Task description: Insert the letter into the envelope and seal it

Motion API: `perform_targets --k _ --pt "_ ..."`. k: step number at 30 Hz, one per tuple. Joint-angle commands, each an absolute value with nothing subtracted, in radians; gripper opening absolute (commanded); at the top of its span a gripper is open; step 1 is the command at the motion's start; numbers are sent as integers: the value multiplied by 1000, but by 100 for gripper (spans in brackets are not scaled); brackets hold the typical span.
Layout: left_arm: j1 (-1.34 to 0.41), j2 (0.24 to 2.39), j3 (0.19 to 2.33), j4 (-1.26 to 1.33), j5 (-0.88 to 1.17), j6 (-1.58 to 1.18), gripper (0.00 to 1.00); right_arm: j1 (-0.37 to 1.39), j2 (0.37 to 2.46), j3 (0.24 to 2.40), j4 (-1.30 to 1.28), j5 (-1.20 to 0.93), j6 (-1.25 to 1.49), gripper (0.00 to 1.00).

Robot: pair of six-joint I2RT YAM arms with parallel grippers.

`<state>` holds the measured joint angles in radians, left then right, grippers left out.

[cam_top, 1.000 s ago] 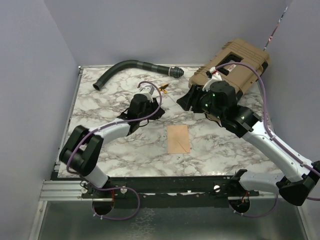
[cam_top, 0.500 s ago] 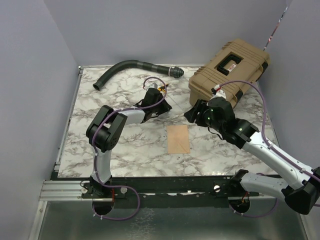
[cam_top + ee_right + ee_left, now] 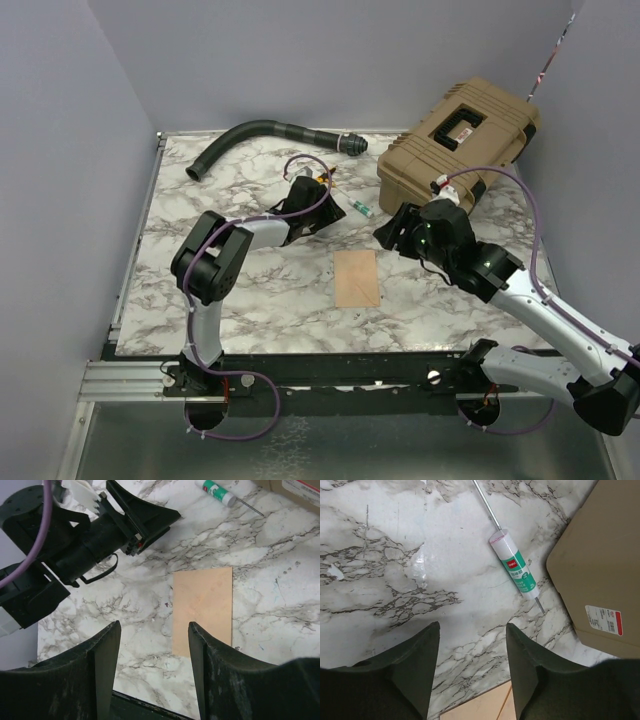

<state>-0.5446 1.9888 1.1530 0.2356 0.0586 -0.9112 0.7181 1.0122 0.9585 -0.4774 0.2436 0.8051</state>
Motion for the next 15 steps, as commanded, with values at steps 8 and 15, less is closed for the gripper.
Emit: perform_targets --k 8,15 --pt "-538 1539 1067 -57 -142 -697 95 719 981 1062 -789 380 862 63" --pt "-539 1089 1096 -433 -366 -479 99 719 951 1117 -991 419 912 64"
